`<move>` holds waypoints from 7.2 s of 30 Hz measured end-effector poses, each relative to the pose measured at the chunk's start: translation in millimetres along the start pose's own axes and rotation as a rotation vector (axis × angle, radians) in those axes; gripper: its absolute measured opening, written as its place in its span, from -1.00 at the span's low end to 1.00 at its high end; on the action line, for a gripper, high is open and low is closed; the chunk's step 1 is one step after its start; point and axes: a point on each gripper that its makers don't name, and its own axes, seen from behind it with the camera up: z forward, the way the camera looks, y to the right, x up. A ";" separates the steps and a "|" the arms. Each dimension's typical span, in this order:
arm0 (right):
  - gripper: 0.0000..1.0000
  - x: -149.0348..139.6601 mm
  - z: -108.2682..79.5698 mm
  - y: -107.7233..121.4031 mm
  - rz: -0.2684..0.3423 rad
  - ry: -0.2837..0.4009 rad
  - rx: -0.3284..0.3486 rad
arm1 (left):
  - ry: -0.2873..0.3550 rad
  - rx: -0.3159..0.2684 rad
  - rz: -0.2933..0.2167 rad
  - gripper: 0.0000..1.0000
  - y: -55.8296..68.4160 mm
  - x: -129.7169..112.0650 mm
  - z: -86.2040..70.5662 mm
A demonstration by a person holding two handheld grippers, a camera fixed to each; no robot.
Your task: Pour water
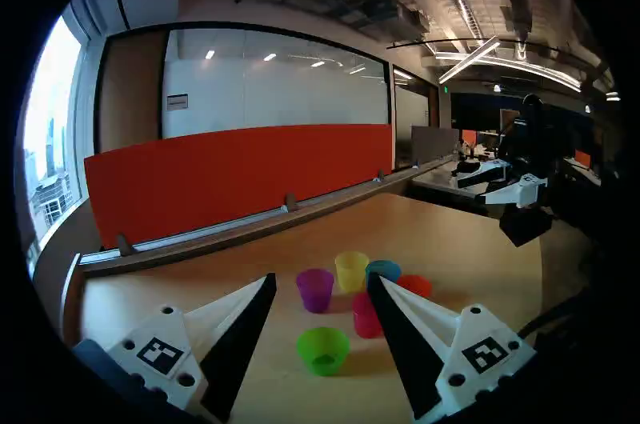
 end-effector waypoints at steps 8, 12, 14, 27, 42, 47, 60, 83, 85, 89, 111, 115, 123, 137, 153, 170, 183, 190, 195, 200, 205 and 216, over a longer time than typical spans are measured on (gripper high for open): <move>0.99 -8.8 4.6 7.5 -0.022 -0.043 0.009 | -0.063 -0.018 0.023 0.69 -1.9 -22.0 10.4; 0.99 -11.8 7.5 8.3 -0.026 -0.061 0.019 | -0.085 -0.021 0.033 0.69 -2.6 -30.9 13.9; 0.99 -13.7 9.1 8.7 -0.031 -0.071 0.025 | -0.097 -0.027 0.040 0.70 -1.7 -35.8 15.5; 1.00 -28.4 28.9 13.3 -0.072 -0.126 0.042 | -0.167 -0.059 0.035 0.69 2.1 -70.4 25.1; 1.00 -40.6 53.4 23.2 -0.077 -0.171 0.055 | -0.263 -0.103 0.034 0.69 7.5 -124.1 39.1; 1.00 -43.6 59.8 24.5 -0.084 -0.182 0.061 | -0.300 -0.120 0.044 0.69 9.9 -139.9 41.3; 1.00 -50.8 72.0 24.9 -0.089 -0.200 0.075 | -0.392 -0.143 0.073 0.69 10.3 -167.5 51.1; 1.00 -62.7 88.6 29.7 -0.082 -0.223 0.086 | -0.484 -0.175 0.036 0.69 4.0 -189.8 79.8; 1.00 -63.9 89.4 30.5 -0.083 -0.225 0.086 | -0.486 -0.180 0.039 0.69 4.7 -189.9 82.7; 1.00 -66.6 91.3 32.1 -0.083 -0.230 0.086 | -0.492 -0.188 0.049 0.69 6.2 -190.7 88.7; 1.00 -74.4 101.2 33.9 -0.078 -0.243 0.095 | -0.495 -0.216 0.070 0.69 11.5 -191.5 112.5; 1.00 -74.3 101.9 33.2 -0.080 -0.243 0.097 | -0.492 -0.214 0.079 0.69 11.1 -191.1 116.4; 1.00 -76.5 101.9 34.2 -0.084 -0.247 0.096 | -0.483 -0.206 0.112 0.69 12.4 -190.6 122.5; 1.00 -78.9 102.3 34.4 -0.088 -0.250 0.095 | -0.453 -0.194 0.115 0.67 13.1 -183.1 124.6; 1.00 -87.3 110.5 36.4 -0.098 -0.275 0.098 | -0.418 -0.171 0.097 0.67 8.8 -166.0 113.4; 1.00 -93.7 126.1 38.0 -0.114 -0.314 0.112 | -0.316 -0.135 0.072 0.66 4.5 -137.1 102.1; 1.00 -104.3 137.8 32.0 -0.136 -0.354 0.141 | -0.214 -0.108 0.046 0.66 -0.9 -104.9 99.1; 1.00 -110.7 144.2 28.0 -0.149 -0.378 0.158 | -0.177 -0.095 0.034 0.66 -3.9 -93.9 97.6; 1.00 -115.7 148.8 22.9 -0.150 -0.394 0.175 | -0.152 -0.088 0.027 0.66 -7.2 -85.9 97.4; 1.00 -118.5 152.6 21.3 -0.152 -0.403 0.181 | -0.121 -0.084 0.021 0.66 -10.0 -76.5 96.4; 1.00 -120.8 155.1 21.3 -0.150 -0.412 0.184 | -0.094 -0.076 0.010 0.66 -12.9 -69.5 95.6; 1.00 -123.8 161.1 19.3 -0.147 -0.428 0.191 | -0.013 -0.058 0.000 0.67 -18.2 -50.4 89.8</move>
